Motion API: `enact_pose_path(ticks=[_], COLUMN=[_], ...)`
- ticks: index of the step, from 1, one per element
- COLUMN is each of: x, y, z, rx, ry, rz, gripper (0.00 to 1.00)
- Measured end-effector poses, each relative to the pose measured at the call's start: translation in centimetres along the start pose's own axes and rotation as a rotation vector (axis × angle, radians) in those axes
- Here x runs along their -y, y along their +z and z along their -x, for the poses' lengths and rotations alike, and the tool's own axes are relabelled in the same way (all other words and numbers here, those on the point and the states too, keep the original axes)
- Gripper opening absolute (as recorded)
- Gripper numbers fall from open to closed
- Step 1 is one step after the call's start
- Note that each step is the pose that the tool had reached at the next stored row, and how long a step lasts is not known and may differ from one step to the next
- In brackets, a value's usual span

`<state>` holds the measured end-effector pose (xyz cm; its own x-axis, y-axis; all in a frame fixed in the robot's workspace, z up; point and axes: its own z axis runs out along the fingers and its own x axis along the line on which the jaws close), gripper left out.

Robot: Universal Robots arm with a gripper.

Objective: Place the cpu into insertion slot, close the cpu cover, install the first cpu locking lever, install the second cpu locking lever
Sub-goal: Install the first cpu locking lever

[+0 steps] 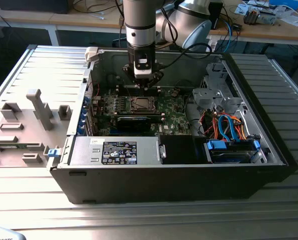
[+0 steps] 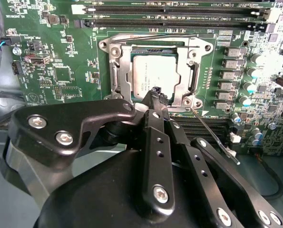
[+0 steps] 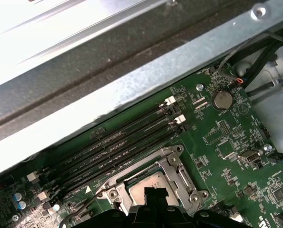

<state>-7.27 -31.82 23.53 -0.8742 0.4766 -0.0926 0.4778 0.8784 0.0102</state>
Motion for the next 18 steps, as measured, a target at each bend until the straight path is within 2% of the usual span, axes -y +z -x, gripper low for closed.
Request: enact_pose_path(ticks=[18], x=[0.0], y=[0.0], z=[0.0], rx=[-0.0003], ry=[-0.027], rz=[0.0025], gripper=[0.11])
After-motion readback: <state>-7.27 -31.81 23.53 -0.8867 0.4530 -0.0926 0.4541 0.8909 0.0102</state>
